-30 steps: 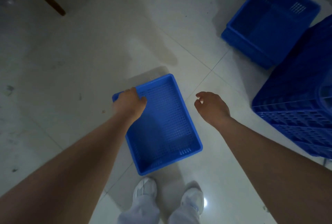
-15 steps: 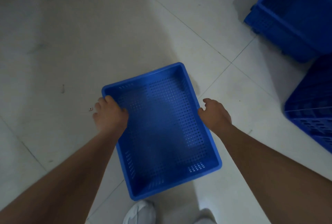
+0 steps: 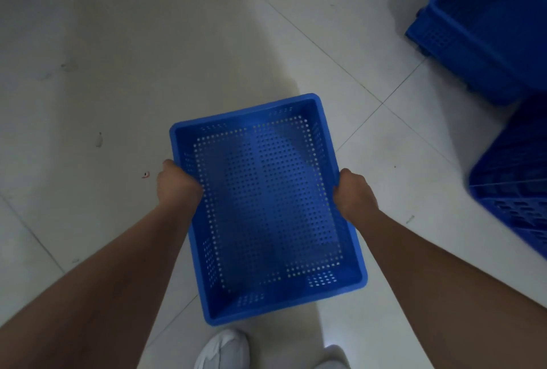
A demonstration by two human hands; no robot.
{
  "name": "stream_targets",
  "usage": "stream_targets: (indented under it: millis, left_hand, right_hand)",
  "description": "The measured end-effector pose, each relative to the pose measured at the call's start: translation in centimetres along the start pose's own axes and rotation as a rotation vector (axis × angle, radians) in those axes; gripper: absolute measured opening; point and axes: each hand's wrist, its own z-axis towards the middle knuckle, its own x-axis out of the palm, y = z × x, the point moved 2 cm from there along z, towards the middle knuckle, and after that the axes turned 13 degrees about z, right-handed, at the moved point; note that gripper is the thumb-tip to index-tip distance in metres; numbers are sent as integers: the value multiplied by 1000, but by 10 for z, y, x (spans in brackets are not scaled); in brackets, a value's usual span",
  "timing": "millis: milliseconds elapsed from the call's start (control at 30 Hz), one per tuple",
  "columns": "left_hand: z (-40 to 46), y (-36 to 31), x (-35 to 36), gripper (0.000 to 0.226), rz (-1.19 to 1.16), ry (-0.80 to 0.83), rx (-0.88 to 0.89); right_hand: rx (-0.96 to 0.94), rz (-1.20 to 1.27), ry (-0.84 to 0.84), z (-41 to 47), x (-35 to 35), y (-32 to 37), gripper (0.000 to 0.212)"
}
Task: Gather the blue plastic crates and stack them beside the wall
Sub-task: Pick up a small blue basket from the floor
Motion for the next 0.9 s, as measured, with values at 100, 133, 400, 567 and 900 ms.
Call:
stream_targets:
  millis: [100,133,400,567,900]
  left_hand:
    - [-17,-12,-27,14,-23,-48,71]
    - [-23,-17,-38,16,-31,-57,86]
    - [-91,-60,-175,31,-102,-84,161]
    - [-136,-100,-284,31,-203,-114,239]
    - [-209,-181,-434,6,-159,-10,483]
  right_hand:
    - [1,39,-23,-22,-29,5,15]
    - [-3,48,-21,-30,-40,8,13]
    - [4,66,-77,-116,-164,63,9]
    - [6,81,-168,-175,-258,116,9]
    - [24,298,-340,-251,-431,172,12]
